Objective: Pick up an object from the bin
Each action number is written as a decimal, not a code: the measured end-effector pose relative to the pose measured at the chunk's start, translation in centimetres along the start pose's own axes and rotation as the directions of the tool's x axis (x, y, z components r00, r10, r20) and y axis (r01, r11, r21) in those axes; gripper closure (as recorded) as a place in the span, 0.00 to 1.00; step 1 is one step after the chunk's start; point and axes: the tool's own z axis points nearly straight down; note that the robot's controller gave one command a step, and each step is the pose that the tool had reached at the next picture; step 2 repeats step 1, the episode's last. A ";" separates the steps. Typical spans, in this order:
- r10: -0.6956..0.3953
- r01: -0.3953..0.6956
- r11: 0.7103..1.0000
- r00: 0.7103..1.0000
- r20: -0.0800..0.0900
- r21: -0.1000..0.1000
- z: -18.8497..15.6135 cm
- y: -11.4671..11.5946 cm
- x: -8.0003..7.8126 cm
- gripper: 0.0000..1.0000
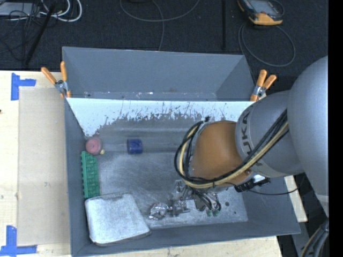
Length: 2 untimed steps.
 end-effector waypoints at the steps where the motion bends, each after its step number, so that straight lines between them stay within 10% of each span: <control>1: 0.037 -0.037 0.999 0.999 0.013 -0.002 -16.5 1.5 -0.8 1.00; 2: 0.037 -0.037 0.999 0.999 0.013 -0.002 -16.5 1.5 -0.8 1.00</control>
Offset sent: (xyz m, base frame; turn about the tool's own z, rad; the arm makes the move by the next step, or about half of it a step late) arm 0.0059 0.0150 0.1614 0.0385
